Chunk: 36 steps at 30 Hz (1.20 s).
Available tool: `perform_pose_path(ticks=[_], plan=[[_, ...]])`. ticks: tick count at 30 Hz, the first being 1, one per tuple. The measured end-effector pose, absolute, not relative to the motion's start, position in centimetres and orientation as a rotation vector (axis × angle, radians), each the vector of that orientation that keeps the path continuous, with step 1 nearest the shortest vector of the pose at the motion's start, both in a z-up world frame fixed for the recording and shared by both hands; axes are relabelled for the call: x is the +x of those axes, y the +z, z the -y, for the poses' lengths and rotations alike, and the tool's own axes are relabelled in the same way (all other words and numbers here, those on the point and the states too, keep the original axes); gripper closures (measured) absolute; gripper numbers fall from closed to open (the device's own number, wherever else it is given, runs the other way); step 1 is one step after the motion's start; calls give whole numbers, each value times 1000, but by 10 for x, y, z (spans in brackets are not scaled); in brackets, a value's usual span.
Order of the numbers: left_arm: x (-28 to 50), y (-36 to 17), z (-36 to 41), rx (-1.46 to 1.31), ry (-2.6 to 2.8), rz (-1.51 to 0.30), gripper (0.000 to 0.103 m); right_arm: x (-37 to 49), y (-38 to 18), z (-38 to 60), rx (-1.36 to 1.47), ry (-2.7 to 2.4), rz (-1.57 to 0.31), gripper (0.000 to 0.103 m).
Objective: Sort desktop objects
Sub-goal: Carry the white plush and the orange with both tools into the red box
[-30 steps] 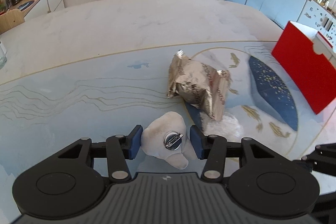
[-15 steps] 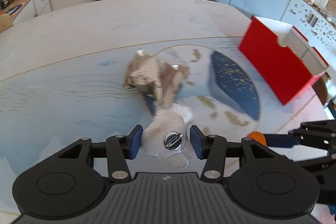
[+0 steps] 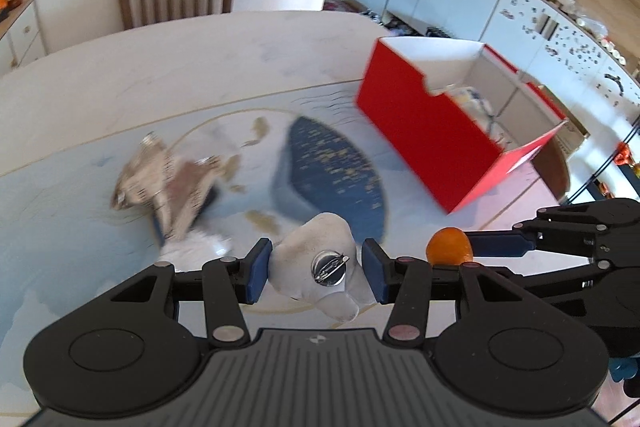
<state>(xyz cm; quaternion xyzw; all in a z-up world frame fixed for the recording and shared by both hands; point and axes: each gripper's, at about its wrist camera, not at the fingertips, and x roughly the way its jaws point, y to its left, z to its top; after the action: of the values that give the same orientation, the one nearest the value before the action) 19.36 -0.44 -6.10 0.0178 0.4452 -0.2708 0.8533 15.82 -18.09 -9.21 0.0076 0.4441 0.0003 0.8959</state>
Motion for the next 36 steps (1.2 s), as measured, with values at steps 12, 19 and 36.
perform_pose_path(ticks=[12,19,36], plan=[[194,-40,75,51,-638,-893,55,137,-53,251,22,-33,-859,69],[194,-30,109,66,-659,-869,55,129,-34,295,41,-58,-819,69],[221,-11,194,155,-695,-823,55,116,-17,393,49,-182,-777,68]])
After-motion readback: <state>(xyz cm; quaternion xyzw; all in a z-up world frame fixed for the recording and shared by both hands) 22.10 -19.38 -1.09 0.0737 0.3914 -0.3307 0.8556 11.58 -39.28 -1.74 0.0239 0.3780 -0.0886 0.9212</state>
